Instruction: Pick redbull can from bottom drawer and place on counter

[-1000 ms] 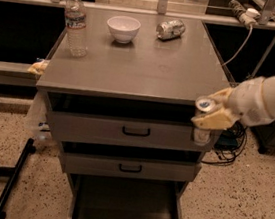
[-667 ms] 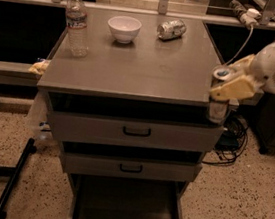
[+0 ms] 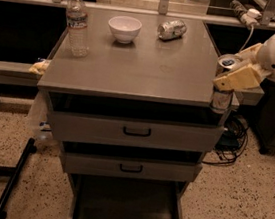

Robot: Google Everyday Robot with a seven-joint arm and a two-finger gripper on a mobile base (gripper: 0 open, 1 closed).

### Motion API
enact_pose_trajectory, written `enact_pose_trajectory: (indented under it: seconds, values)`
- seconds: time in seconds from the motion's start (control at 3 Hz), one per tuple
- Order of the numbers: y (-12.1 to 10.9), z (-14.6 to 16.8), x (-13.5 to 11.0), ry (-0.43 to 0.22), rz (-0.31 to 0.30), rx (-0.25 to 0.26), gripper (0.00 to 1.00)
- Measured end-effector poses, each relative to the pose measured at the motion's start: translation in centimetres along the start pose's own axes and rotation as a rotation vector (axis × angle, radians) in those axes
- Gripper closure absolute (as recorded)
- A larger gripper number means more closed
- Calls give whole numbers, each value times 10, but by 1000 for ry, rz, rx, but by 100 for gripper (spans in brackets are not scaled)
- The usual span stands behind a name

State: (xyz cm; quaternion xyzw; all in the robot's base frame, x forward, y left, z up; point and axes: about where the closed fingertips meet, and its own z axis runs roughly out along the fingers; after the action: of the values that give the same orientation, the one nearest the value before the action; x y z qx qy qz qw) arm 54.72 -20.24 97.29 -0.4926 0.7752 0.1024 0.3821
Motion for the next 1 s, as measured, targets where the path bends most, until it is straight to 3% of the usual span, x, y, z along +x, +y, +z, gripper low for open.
enact_pose_trajectory:
  seconds: [1.0]
  values:
    - [-74,81,-51,-75,6,-24,100]
